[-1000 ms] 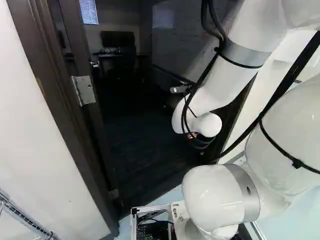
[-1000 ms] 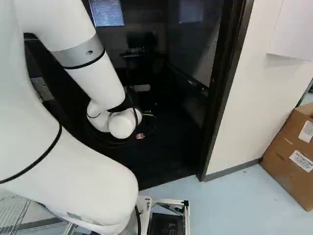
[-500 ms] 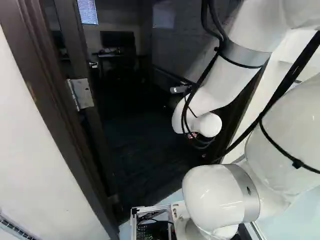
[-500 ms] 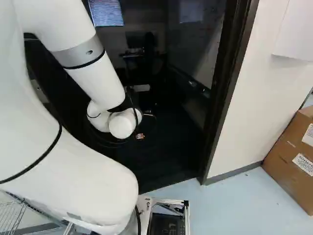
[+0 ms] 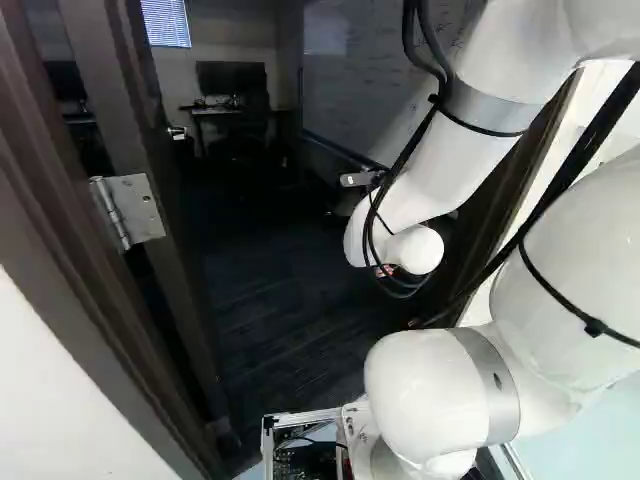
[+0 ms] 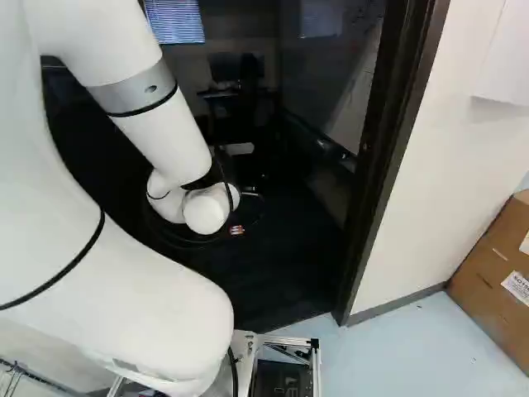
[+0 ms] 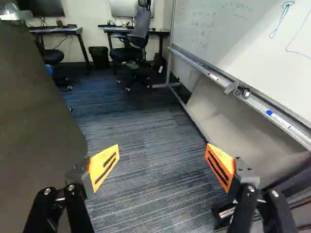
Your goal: Open the door and move inside
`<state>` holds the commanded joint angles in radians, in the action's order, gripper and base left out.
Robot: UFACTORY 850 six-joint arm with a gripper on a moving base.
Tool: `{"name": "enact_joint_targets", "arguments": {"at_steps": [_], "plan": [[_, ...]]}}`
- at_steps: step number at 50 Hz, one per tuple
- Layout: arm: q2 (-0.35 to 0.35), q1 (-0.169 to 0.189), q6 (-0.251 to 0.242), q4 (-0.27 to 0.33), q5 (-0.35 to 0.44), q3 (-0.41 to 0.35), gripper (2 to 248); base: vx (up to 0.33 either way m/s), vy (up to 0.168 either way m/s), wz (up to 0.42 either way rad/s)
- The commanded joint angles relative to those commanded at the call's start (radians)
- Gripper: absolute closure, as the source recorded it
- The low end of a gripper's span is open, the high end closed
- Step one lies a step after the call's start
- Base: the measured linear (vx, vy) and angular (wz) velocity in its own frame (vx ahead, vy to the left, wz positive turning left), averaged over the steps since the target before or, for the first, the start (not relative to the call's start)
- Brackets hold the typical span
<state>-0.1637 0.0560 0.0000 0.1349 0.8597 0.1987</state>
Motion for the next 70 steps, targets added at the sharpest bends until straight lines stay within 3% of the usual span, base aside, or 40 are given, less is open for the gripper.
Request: {"name": "enact_joint_targets", "arguments": {"at_steps": [70], "plan": [[0.0, 0.0, 0.0, 0.0, 0.0, 0.0, 3, 0.16, -0.005, 0.191]]}}
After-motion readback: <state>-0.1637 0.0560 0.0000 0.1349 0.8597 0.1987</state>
